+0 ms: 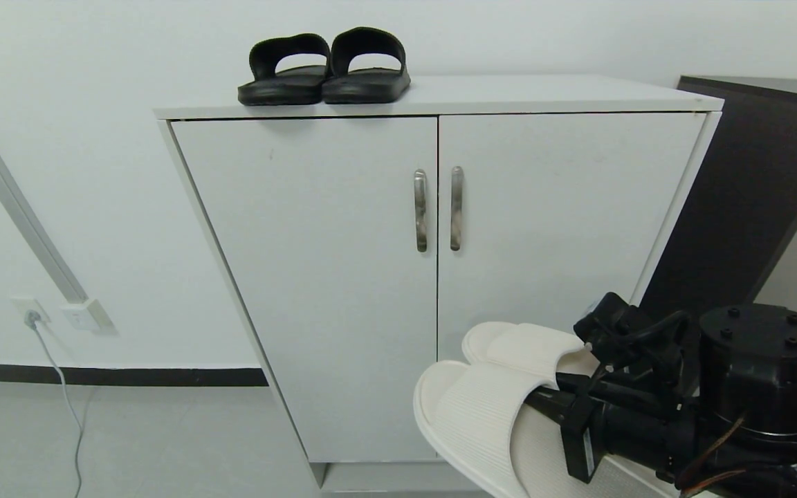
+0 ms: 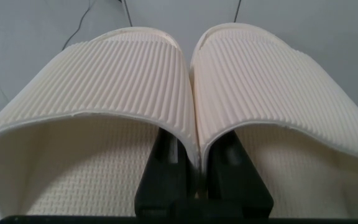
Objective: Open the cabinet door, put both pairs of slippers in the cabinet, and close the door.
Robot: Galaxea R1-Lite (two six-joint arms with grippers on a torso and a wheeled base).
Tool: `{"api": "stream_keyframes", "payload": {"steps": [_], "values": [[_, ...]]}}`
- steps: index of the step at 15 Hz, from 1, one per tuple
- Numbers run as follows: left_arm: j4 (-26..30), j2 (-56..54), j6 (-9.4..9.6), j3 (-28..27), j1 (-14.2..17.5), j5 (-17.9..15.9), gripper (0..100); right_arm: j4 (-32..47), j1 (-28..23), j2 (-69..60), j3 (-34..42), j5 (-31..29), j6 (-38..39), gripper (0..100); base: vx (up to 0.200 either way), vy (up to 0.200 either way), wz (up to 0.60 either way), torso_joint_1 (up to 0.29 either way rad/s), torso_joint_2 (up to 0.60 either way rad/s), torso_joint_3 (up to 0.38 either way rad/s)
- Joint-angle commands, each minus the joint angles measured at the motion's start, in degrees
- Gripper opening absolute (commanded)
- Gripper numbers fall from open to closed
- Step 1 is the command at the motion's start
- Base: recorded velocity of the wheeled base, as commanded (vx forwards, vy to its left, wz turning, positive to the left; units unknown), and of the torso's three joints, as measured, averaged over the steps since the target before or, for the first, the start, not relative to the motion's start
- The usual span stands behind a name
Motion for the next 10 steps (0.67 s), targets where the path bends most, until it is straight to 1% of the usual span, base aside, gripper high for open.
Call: {"api": "stream_keyframes", "payload": {"steps": [1, 2, 3, 7, 8, 10], "values": [[-0.07, 11.67, -0.5, -3.95, -0.52, -6.28, 100, -0.29, 0.11, -0.12, 0.11, 0.02, -0.02, 0, 0.0, 0.0, 0.0, 0.0, 0.0, 0.0], [-0.77, 14.92, -0.41, -4.56, -0.52, -8.57, 100, -0.56, 0.11, -0.12, 0.2, -0.07, -0.02, 0, 0.0, 0.0, 0.0, 0.0, 0.0, 0.0], [-2.88, 18.09, -0.32, -4.74, -0.7, -11.03, 100, -0.73, 0.11, -0.12, 0.2, -0.07, -0.02, 0, 0.0, 0.0, 0.0, 0.0, 0.0, 0.0], [-12.55, 29.43, -0.32, -4.92, -0.96, -18.5, 100, -0.82, 0.11, -0.12, 0.2, 0.02, -0.02, 0, 0.0, 0.0, 0.0, 0.0, 0.0, 0.0], [-15.89, 33.82, -0.23, -5.36, -0.96, -19.55, 100, -0.82, 0.11, -0.12, 0.2, 0.11, 0.07, 0, 0.0, 0.0, 0.0, 0.0, 0.0, 0.0], [-22.83, 40.15, -0.23, -7.38, -1.31, -19.64, 100, -0.82, 0.11, -0.12, 0.2, 0.11, 0.07, 0, 0.0, 0.0, 0.0, 0.0, 0.0, 0.0]]}}
